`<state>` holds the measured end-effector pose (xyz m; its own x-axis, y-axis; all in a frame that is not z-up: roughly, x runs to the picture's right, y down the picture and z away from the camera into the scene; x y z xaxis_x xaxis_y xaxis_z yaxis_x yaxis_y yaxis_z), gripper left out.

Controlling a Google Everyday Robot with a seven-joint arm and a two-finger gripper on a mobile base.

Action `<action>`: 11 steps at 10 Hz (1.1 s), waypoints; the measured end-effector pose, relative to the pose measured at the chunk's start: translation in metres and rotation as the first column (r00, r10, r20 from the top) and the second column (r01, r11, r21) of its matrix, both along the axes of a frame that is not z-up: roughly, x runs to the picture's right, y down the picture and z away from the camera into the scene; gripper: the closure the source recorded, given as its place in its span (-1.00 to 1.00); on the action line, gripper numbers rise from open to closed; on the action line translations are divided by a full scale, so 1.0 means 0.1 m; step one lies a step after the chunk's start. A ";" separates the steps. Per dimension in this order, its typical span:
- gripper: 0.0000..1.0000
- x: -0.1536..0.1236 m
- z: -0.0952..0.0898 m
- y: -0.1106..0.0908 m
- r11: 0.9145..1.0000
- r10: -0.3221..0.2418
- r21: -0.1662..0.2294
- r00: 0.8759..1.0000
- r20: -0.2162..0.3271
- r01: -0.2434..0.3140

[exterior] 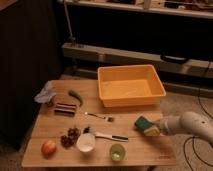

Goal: Wipe table surface with sponge

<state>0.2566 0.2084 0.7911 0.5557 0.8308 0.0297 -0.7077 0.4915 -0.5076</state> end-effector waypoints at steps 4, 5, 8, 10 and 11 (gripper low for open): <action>1.00 -0.35 -0.18 0.04 0.999 -0.045 0.027 0.997 0.069 0.043; 1.00 -0.46 -0.26 0.11 0.998 -0.059 0.032 0.994 0.090 0.056; 1.00 -0.70 -0.50 0.35 0.995 -0.097 0.040 0.985 0.144 0.092; 1.00 -0.77 -0.56 0.51 0.993 -0.119 0.021 0.978 0.168 0.118; 1.00 -0.78 -0.57 0.60 0.992 -0.127 0.006 0.976 0.176 0.128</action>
<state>0.1787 0.2681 0.7341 0.6434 0.7540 0.1322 -0.5392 0.5690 -0.6208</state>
